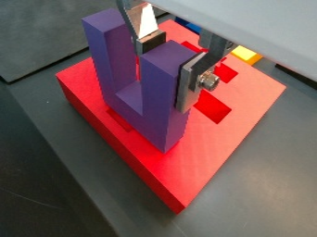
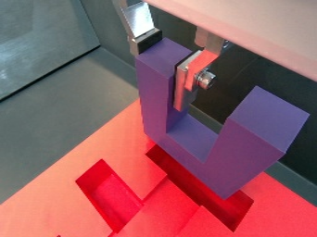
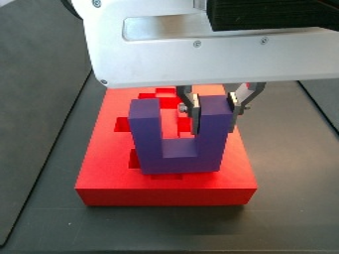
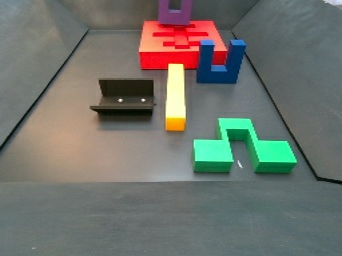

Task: Pick up the purple object. Move up. Move to above the board. Insert the purple object.
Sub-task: Insert the purple object.

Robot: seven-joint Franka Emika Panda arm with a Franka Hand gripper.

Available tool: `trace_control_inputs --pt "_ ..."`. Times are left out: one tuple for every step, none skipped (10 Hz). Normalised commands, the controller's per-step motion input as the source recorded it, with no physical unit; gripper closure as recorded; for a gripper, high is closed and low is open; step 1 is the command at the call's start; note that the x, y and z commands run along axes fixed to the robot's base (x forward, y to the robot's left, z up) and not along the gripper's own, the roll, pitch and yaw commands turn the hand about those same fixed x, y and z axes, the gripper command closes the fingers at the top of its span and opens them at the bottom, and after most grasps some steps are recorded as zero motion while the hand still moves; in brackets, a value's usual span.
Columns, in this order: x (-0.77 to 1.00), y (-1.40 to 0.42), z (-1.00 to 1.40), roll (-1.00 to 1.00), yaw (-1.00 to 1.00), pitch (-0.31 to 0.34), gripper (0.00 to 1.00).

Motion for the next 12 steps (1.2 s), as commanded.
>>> trace_control_inputs --pt "0.12 0.03 -0.02 0.07 -0.06 0.104 1.0" --pt "0.07 0.08 0.0 0.06 -0.09 0.117 1.0" --pt "0.0 0.13 0.01 0.07 -0.11 0.136 1.0" --pt "0.0 0.14 0.02 0.06 -0.13 0.14 1.0" --pt "-0.02 0.12 0.0 0.07 -0.14 0.121 1.0" --pt "-0.26 0.0 0.0 0.01 -0.13 0.026 1.0" --pt "-0.17 0.0 0.0 0.0 -0.06 0.0 1.0" --pt "-0.3 0.0 -0.1 -0.01 -0.01 -0.043 1.0" --pt "-0.23 0.0 -0.05 -0.05 0.0 -0.066 1.0" --pt "0.0 0.0 -0.17 0.0 0.08 -0.05 1.0" --pt "0.0 0.0 -0.2 0.0 0.09 -0.061 1.0" --pt "0.09 -0.04 -0.18 0.0 0.09 -0.037 1.0"
